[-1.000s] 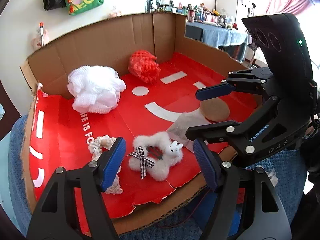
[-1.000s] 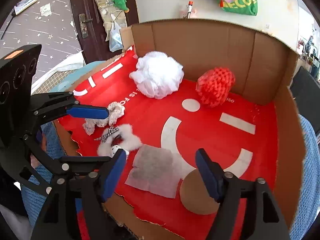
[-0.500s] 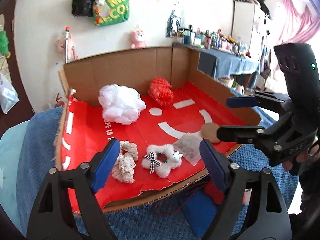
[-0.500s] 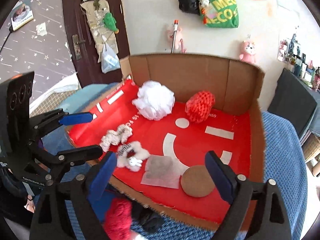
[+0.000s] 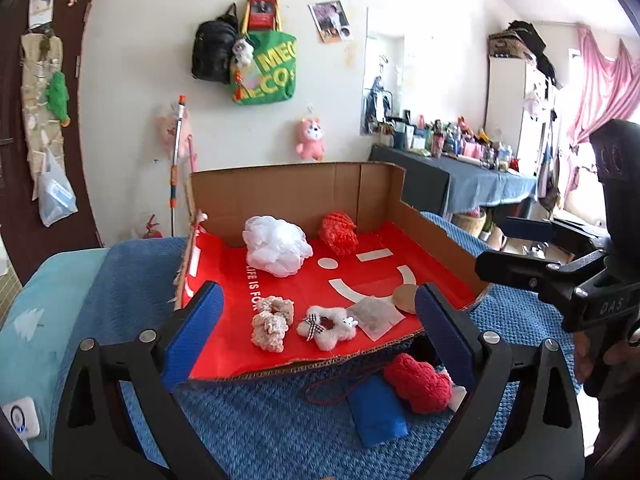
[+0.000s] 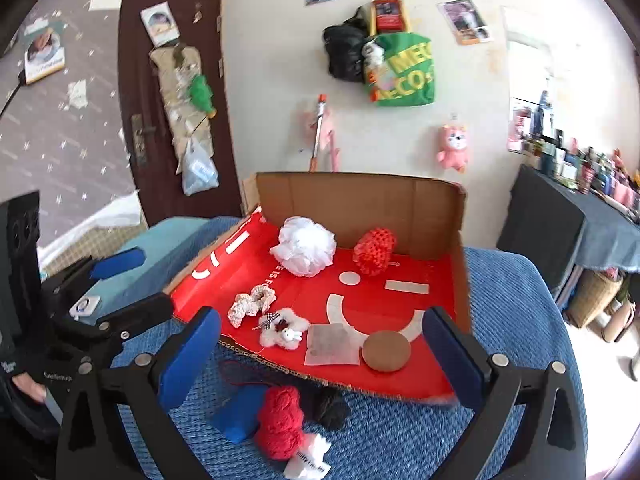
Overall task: Organize soft objects
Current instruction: 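Lift both tools out of the box and back over the blanket items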
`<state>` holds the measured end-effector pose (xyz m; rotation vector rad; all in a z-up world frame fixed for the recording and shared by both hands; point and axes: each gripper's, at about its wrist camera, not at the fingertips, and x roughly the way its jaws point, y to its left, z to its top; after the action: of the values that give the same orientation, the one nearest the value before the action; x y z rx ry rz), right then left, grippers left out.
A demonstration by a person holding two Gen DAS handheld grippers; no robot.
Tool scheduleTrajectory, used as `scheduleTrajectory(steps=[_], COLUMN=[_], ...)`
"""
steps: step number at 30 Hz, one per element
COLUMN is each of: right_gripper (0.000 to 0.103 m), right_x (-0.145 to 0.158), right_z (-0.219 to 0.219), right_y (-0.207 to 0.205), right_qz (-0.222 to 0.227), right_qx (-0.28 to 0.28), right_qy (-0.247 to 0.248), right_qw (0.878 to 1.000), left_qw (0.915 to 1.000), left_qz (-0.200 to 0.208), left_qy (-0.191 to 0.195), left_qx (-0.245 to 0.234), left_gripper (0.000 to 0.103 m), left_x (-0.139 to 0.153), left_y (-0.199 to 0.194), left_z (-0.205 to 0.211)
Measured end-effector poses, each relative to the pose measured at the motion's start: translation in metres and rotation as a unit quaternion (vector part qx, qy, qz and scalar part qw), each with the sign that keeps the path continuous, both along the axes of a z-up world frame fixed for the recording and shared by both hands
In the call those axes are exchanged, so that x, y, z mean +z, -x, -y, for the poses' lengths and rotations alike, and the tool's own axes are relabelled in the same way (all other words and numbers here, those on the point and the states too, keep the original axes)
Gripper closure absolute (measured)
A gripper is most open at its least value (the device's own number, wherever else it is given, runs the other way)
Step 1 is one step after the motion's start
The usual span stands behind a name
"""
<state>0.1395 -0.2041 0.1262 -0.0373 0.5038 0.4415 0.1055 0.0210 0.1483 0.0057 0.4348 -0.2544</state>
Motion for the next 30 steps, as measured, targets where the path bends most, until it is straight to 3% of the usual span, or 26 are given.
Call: scheduleTrajectory(steps=[8,17,30], right_gripper=[0.0,0.0,0.0], right_x=[-0.006,-0.025,-0.048], right_z=[0.012,0.016,0.016], right_y=[0.039,0.073,0.117], right_qz=[0.034,0.059,0.129], right_qx=[-0.053,-0.086,-0.129], right_qy=[-0.012,0.0,0.012], right_qw=[0.998,0.995,0.983], left_qw=[0.9993,0.9982,0.9953], left_qz=[0.025,0.043,0.073], left_qy=[0.019,0.013,0.001], left_qx=[0.023,0.039,0.063], left_gripper=[0.003,0.003,0.003], left_x=[-0.001,-0.013,-0.042], left_y=[0.035,0.059,0.088], left_z=[-0.003,0.003,0.006])
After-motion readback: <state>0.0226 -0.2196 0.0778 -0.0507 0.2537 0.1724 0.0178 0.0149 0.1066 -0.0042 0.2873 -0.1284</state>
